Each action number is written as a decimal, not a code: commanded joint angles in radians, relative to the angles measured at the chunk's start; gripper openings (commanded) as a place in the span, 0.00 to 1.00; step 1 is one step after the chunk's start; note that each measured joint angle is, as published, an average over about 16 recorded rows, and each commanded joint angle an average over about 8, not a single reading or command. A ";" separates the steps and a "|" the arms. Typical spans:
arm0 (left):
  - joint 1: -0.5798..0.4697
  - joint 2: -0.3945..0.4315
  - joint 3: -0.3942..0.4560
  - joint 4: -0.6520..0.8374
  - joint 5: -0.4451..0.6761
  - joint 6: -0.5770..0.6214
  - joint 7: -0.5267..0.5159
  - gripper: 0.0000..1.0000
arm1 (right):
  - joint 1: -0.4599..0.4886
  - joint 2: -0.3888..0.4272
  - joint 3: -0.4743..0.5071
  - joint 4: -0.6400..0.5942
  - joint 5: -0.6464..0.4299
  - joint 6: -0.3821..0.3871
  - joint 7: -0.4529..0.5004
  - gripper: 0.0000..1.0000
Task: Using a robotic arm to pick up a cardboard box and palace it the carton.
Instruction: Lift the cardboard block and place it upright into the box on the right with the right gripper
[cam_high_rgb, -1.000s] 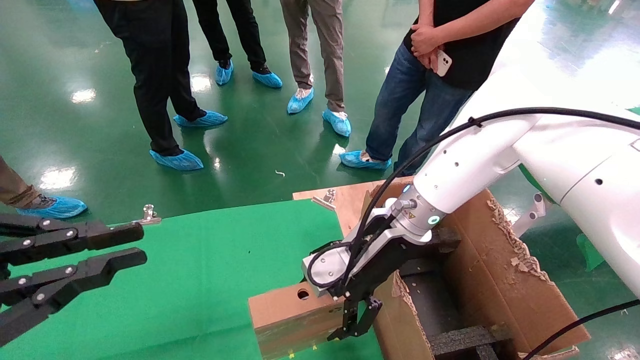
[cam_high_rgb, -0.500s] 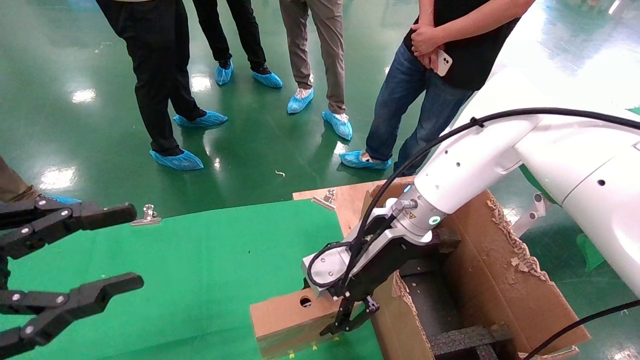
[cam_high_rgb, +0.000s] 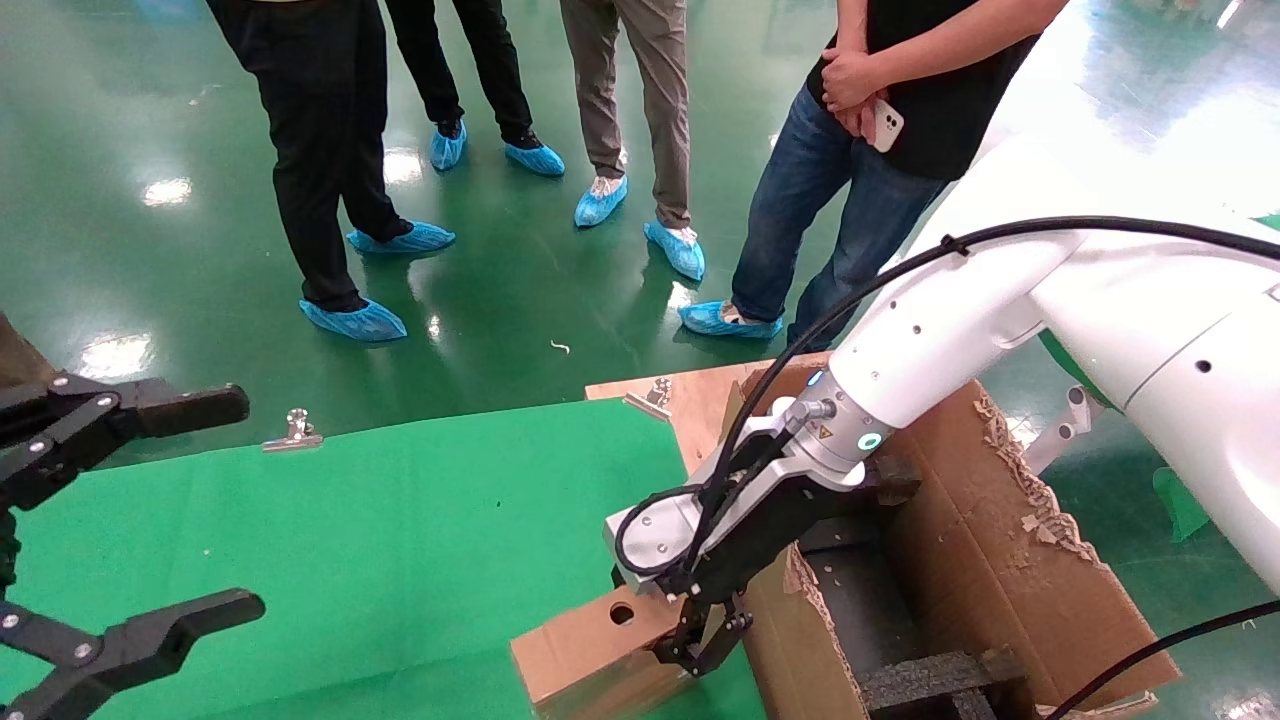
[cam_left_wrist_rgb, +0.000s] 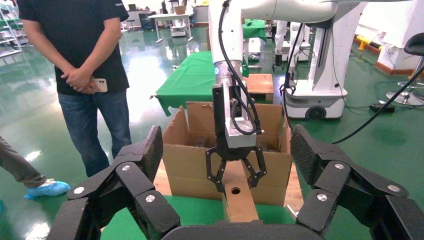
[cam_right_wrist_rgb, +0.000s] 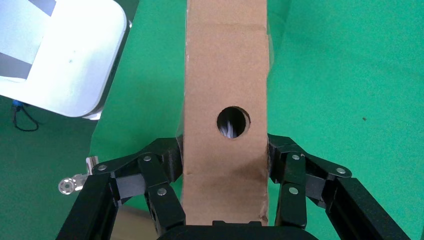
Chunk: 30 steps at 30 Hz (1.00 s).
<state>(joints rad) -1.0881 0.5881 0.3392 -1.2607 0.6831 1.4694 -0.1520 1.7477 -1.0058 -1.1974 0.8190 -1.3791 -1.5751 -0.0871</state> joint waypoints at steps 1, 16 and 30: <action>0.000 0.000 0.000 0.000 0.000 0.000 0.000 1.00 | -0.001 0.000 0.000 0.001 -0.001 0.001 0.000 0.00; 0.000 0.000 0.000 0.000 0.000 0.000 0.000 1.00 | 0.120 0.006 0.005 -0.098 0.064 0.002 0.012 0.00; 0.000 0.000 0.000 0.000 0.000 0.000 0.000 1.00 | 0.385 0.051 -0.025 -0.242 0.117 -0.012 -0.029 0.00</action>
<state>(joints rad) -1.0883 0.5880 0.3396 -1.2605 0.6829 1.4693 -0.1518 2.1222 -0.9560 -1.2282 0.5847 -1.2631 -1.5864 -0.1146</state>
